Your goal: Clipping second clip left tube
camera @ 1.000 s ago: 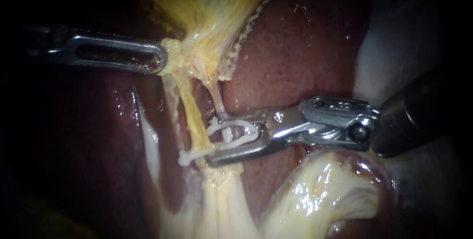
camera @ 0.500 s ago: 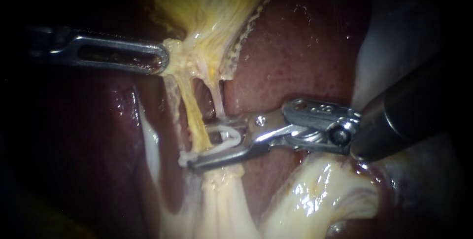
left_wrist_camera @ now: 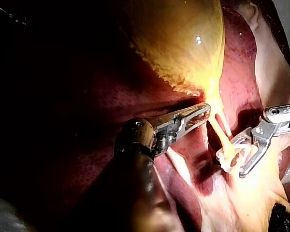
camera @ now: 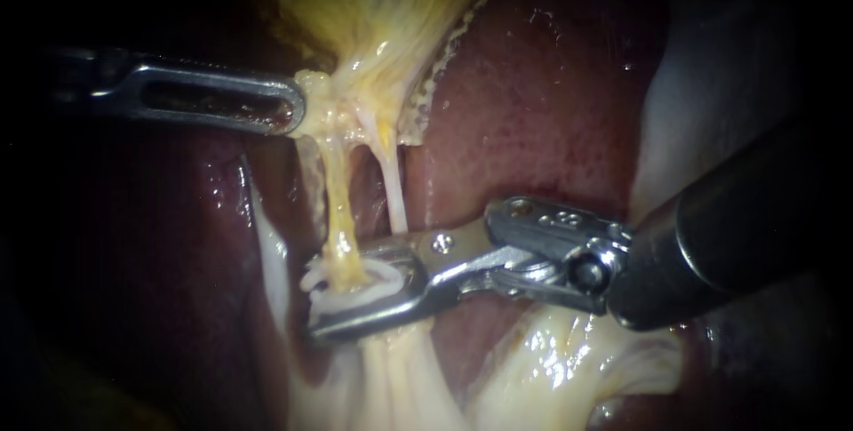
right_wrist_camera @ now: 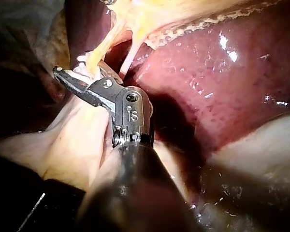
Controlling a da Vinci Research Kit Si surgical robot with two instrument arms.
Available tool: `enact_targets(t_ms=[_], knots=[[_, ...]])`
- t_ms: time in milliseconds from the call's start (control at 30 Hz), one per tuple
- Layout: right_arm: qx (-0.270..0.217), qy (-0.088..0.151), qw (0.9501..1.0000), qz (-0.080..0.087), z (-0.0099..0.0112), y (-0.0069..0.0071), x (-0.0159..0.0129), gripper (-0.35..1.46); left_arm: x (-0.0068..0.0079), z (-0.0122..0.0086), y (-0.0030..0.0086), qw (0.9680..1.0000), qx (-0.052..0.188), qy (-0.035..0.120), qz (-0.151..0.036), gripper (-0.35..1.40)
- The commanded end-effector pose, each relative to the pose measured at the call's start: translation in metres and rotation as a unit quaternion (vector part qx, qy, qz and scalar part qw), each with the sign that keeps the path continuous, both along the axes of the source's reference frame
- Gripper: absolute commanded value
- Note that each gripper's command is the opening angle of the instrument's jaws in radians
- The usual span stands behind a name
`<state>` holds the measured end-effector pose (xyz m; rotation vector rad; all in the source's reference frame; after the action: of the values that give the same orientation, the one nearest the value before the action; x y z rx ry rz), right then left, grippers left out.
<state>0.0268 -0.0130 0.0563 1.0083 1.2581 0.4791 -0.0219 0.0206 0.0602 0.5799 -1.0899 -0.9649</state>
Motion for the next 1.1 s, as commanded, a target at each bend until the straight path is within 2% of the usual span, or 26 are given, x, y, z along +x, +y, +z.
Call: enact_targets(t_ms=[33, 267, 633, 833, 967, 1100], knots=[[0.001, 0.002, 1.0000, 0.001, 0.0000, 0.0000, 0.0000, 0.44, 0.0000, 0.0000, 0.0000, 1.0000, 0.000, 0.000, 0.000, -0.35], [0.012, 0.004, 0.9999, 0.003, 0.0000, 0.0001, 0.0000, 0.37, 0.0000, 0.0000, 0.0000, 1.0000, 0.000, 0.000, 0.000, -0.35], [0.043, 0.021, 0.9985, 0.024, -0.0005, 0.0012, 0.0005, 0.36, -0.0002, 0.0000, 0.0001, 1.0000, 0.000, -0.001, 0.000, -0.35], [0.051, 0.023, 0.9981, 0.026, -0.0006, 0.0013, 0.0006, 0.35, -0.0003, 0.0000, 0.0001, 1.0000, 0.001, 0.000, 0.000, -0.35], [0.053, 0.023, 0.9980, 0.025, -0.0006, 0.0012, 0.0003, 0.24, -0.0004, 0.0000, 0.0001, 1.0000, 0.000, 0.000, 0.000, -0.35], [0.066, 0.018, 0.9974, 0.022, -0.0006, 0.0009, -0.0002, 0.00, -0.0004, 0.0000, 0.0001, 1.0000, 0.001, -0.001, 0.001, -0.35]])
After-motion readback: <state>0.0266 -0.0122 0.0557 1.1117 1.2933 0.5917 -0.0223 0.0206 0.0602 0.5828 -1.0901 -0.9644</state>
